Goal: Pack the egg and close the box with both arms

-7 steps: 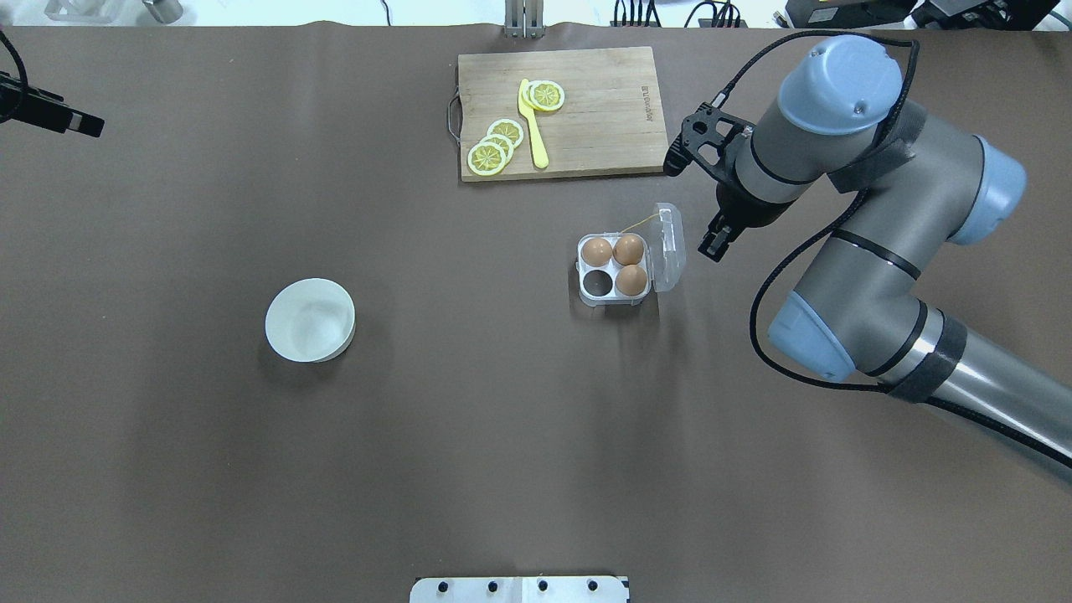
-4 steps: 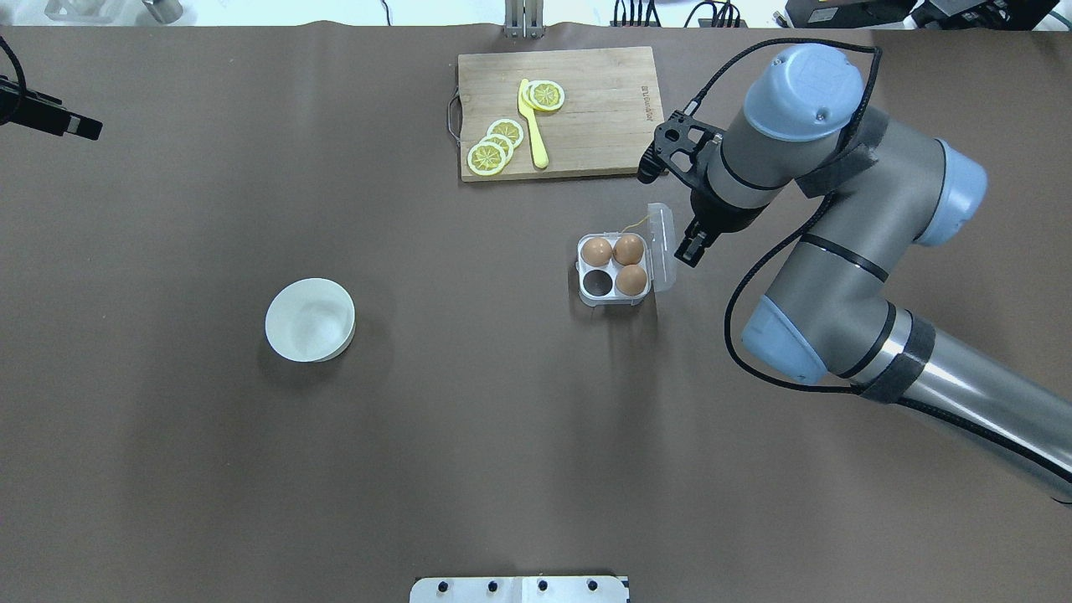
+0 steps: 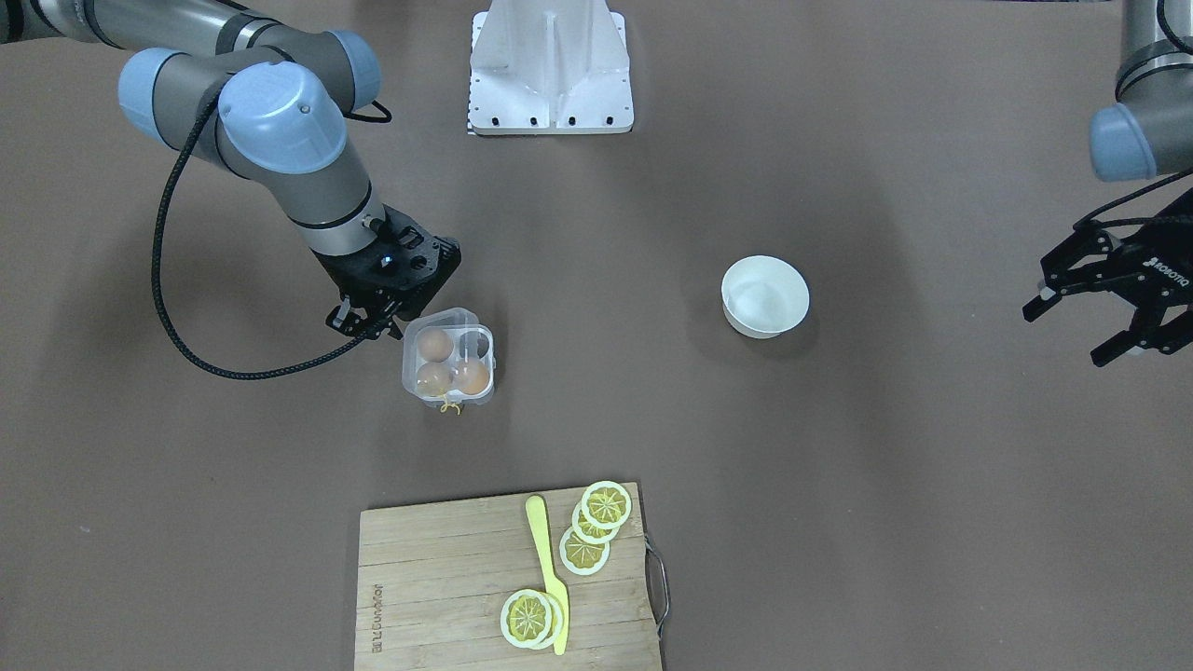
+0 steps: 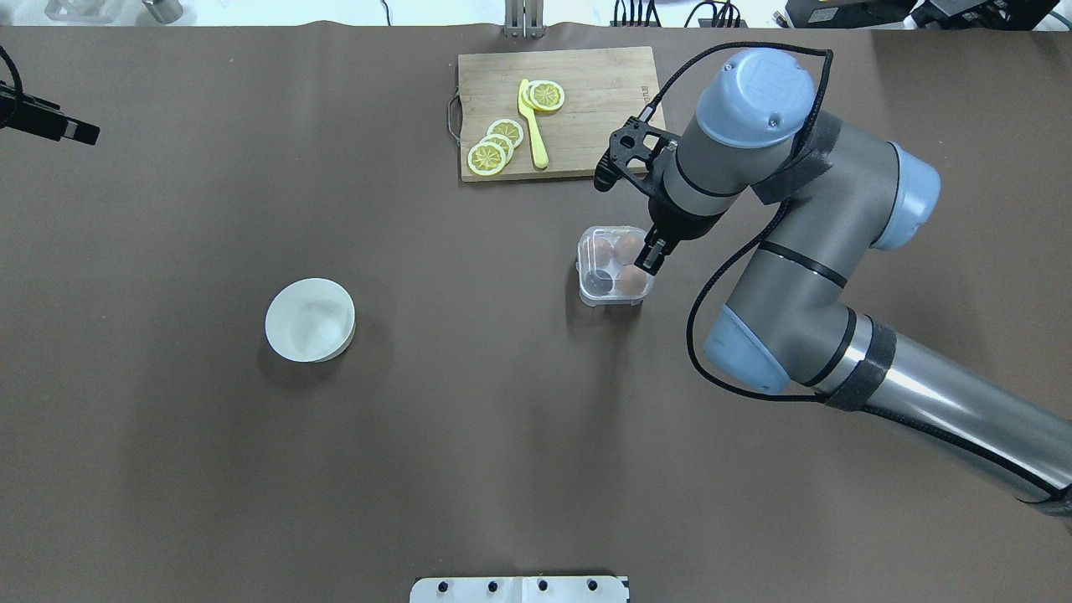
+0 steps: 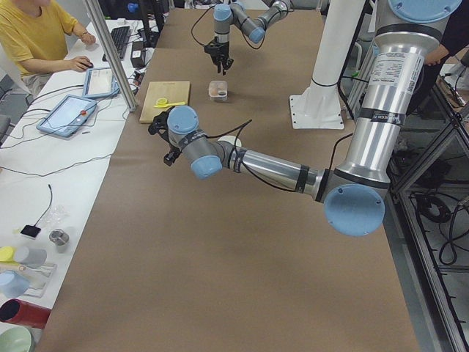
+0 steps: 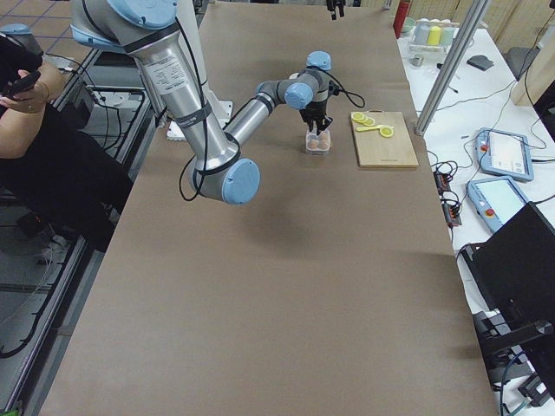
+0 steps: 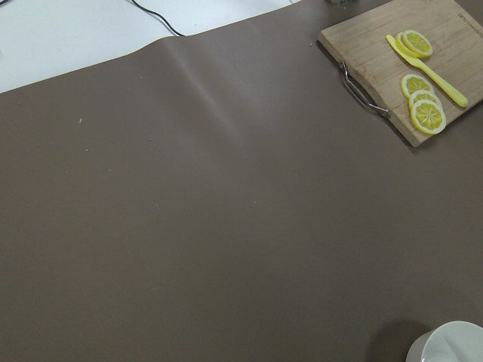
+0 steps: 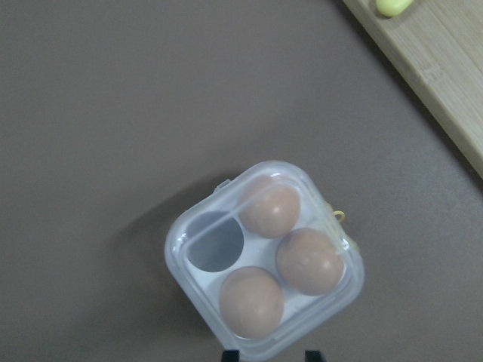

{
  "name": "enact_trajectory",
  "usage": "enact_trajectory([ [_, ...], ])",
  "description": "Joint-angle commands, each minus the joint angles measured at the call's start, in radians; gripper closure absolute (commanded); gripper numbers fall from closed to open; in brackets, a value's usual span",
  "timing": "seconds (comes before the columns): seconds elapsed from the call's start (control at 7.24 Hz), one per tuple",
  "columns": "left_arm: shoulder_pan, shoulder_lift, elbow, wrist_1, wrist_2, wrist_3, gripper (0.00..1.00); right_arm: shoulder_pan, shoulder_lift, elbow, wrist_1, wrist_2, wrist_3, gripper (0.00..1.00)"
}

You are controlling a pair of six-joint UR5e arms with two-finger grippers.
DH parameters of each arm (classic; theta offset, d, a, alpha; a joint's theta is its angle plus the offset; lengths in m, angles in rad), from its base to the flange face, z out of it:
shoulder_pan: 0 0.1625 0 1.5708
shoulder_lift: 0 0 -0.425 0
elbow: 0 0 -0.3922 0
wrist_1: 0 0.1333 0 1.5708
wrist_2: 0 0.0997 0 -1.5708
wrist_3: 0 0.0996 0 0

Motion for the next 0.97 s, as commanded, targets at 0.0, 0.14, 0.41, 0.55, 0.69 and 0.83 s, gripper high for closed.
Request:
enact_trajectory([
  [0.0, -0.005, 0.025, 0.001, 0.0, -0.02, 0.035, 0.1, -0.002, -0.001, 0.019, 0.002, -0.018, -0.001, 0.01],
  [0.14, -0.037, 0.05, 0.004, 0.007, -0.027, 0.087, 0.05, 0.019, -0.007, 0.028, 0.0, -0.042, -0.001, 0.0],
  [0.41, -0.1, 0.128, 0.029, 0.011, -0.037, 0.131, 0.03, 0.149, -0.077, 0.054, -0.003, -0.023, 0.001, 0.0],
  [0.55, -0.143, 0.152, 0.064, 0.036, -0.06, 0.157, 0.03, 0.227, -0.117, 0.055, -0.006, 0.043, -0.004, 0.0],
  [0.69, -0.171, 0.154, 0.096, 0.09, -0.063, 0.209, 0.03, 0.317, -0.139, 0.049, -0.011, 0.147, -0.009, 0.0],
  [0.83, -0.212, 0.153, 0.122, 0.213, -0.063, 0.305, 0.03, 0.387, -0.186, 0.056, -0.009, 0.195, -0.009, 0.0],
])
